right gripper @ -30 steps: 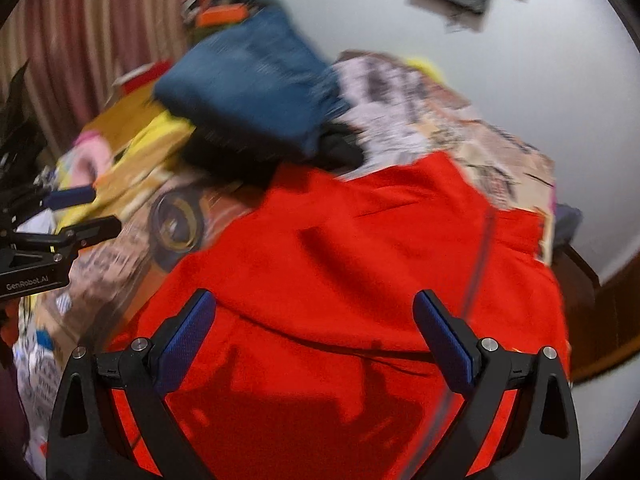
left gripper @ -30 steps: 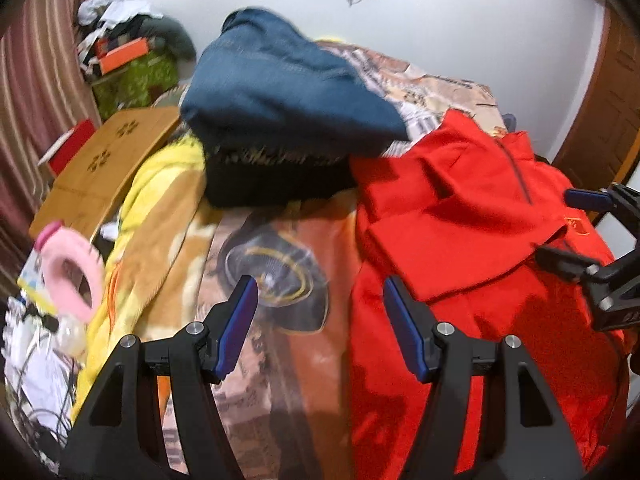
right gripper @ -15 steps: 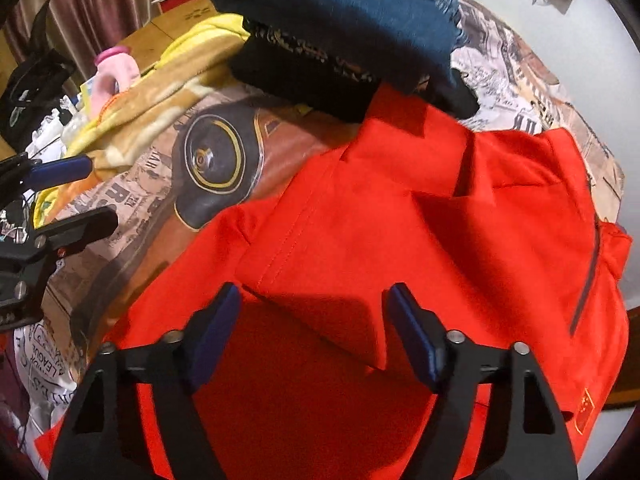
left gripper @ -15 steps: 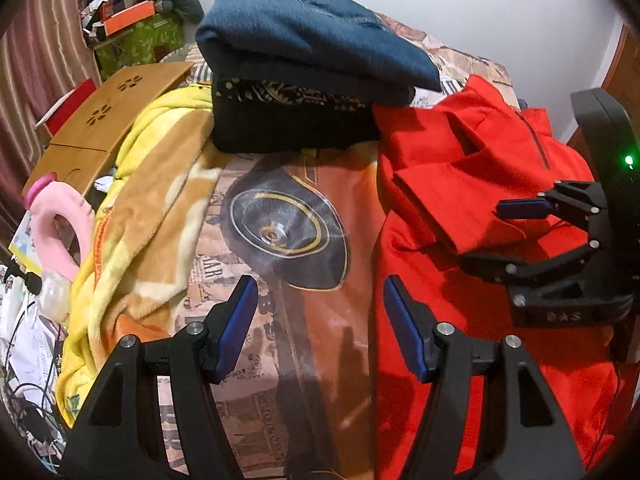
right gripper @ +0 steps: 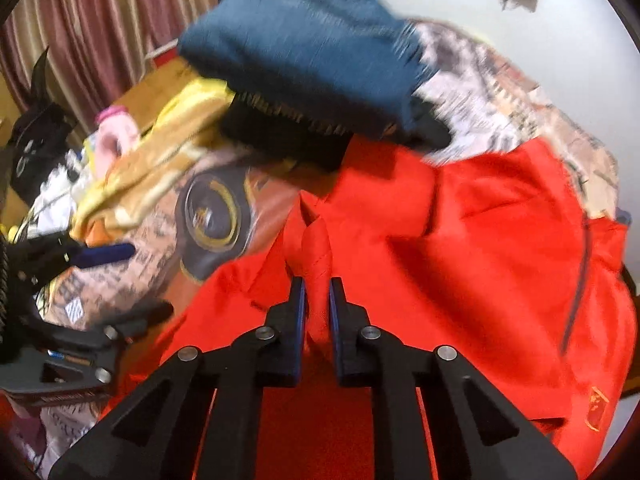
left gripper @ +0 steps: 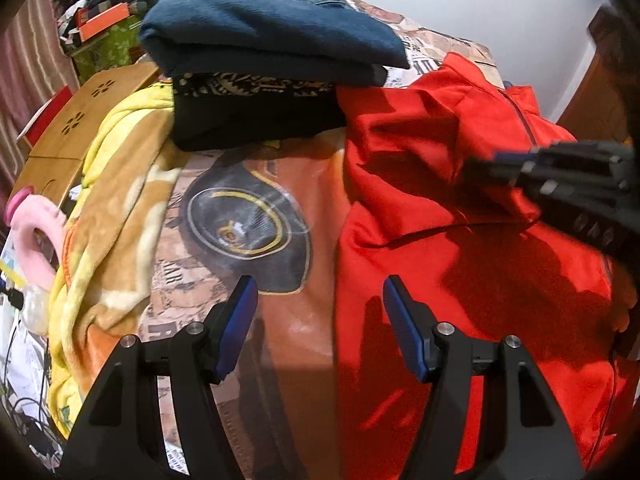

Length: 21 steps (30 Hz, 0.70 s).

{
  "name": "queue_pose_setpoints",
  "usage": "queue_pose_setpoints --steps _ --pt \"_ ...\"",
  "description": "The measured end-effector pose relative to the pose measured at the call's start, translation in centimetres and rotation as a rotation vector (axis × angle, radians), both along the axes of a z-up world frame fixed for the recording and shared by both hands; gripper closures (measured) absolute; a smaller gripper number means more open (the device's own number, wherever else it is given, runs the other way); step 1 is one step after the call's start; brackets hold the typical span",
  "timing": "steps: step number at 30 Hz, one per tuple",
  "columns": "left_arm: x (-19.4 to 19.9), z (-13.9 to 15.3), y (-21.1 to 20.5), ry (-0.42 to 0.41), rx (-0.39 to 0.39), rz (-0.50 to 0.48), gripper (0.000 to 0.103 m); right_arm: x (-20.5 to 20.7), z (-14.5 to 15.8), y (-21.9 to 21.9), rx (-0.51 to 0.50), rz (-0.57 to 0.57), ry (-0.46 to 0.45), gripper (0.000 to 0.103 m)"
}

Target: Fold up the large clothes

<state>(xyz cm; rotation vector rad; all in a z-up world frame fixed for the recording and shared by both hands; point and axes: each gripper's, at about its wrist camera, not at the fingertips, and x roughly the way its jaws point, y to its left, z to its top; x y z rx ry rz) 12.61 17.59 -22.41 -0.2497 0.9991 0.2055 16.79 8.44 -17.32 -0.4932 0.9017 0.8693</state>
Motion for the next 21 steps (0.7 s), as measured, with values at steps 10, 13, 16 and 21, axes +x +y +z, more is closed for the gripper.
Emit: queue_pose_setpoints --steps 10,13,16,21 --pt "3.7 -1.3 -2.0 0.035 0.007 -0.074 0.039 3.6 8.7 -6.8 0.242 -0.195 -0.111 0.095" --pt "4.9 -2.2 -2.5 0.058 0.008 -0.099 0.039 4.6 11.1 -9.6 0.311 -0.272 -0.143 0.096" --pt "5.9 -2.7 -3.0 0.065 0.022 -0.108 0.039 5.7 13.1 -12.7 0.358 -0.357 -0.184 0.096" --pt "7.0 -2.7 -2.6 0.057 0.025 -0.083 0.039 7.1 15.1 -17.9 0.415 -0.511 -0.243 0.096"
